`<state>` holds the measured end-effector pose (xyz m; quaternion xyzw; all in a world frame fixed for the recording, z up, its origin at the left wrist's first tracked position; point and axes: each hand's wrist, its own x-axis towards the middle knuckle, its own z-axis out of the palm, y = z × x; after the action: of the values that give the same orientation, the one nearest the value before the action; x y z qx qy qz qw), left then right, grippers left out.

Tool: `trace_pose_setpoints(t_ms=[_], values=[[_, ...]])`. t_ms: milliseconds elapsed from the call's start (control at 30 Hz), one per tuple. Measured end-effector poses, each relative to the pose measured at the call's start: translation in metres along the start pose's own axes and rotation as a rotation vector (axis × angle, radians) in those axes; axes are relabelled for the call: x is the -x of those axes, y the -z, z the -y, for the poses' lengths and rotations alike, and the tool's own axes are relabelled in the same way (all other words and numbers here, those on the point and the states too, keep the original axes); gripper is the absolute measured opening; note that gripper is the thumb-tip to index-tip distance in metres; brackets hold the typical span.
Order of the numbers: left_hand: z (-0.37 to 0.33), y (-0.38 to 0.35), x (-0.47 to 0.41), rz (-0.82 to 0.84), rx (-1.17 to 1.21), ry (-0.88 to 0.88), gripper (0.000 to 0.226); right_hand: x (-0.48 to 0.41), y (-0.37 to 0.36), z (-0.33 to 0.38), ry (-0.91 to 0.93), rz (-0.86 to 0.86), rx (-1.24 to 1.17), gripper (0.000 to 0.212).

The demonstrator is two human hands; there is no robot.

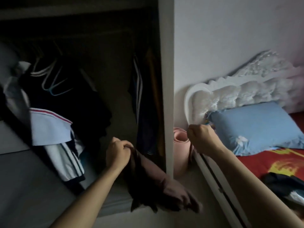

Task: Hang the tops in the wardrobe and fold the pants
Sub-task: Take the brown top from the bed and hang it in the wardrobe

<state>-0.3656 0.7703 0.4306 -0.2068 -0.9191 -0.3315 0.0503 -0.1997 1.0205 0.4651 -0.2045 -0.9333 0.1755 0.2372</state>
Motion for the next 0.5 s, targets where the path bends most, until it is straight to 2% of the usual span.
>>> trace_pose_setpoints(t_ms=[67, 133, 267, 333, 367, 433, 500], values=[[0.027, 0.024, -0.004, 0.021, 0.023, -0.012, 0.041, -0.007, -0.011, 0.033, -0.019, -0.007, -0.061, 0.029], [0.041, 0.037, -0.007, 0.037, 0.055, -0.047, 0.038, -0.012, -0.025, 0.064, -0.013, 0.061, -0.101, 0.029], [0.053, 0.059, -0.024, 0.031, 0.134, -0.071, 0.032, -0.016, -0.078, 0.114, 0.060, 0.316, -0.157, 0.025], [0.055, 0.071, -0.040, -0.007, 0.166, -0.077, 0.033, -0.017, -0.111, 0.134, 0.043, 0.478, -0.283, 0.005], [0.056, 0.077, -0.050, -0.037, 0.164, -0.084, 0.033, -0.019, -0.126, 0.144, 0.038, 0.514, -0.338, 0.016], [0.056, 0.087, -0.069, -0.077, 0.142, -0.113, 0.031, -0.027, -0.156, 0.161, 0.029, 0.566, -0.450, 0.054], [0.058, 0.092, -0.088, -0.088, 0.123, -0.128, 0.031, -0.044, -0.179, 0.182, 0.055, 0.601, -0.529, 0.064]])
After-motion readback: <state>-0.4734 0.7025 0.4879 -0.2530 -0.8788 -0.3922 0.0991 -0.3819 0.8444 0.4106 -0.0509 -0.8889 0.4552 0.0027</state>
